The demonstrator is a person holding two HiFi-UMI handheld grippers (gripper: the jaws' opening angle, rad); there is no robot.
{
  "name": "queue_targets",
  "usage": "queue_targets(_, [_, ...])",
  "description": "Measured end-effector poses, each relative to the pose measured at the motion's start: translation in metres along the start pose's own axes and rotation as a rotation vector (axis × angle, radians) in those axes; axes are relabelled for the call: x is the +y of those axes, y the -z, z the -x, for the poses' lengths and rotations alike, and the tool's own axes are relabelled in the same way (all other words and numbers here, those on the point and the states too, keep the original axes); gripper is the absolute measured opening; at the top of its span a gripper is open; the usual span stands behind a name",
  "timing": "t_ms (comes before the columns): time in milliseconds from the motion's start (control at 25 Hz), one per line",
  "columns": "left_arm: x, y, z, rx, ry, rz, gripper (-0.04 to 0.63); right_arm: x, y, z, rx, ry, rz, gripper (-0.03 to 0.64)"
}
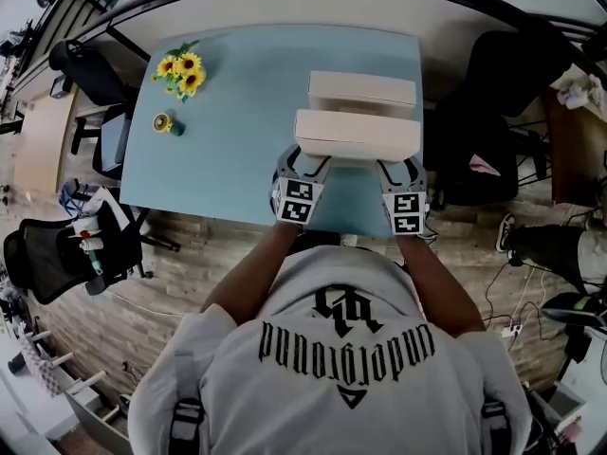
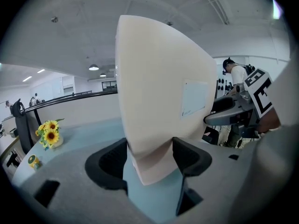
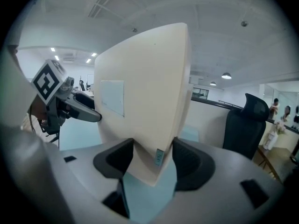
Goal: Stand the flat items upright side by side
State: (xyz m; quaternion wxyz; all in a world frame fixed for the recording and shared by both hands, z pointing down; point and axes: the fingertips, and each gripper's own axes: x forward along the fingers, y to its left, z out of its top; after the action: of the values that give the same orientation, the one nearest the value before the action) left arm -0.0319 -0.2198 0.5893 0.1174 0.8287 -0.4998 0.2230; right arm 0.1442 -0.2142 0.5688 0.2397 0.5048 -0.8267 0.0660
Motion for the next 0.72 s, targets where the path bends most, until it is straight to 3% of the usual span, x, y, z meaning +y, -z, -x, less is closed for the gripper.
queue_targets(720, [0.015, 0.024, -0.06, 0.088, 0.019, -0.007, 0.313, -0.02, 0.03, -0.056, 0.073, -0.002, -0.018, 0.258])
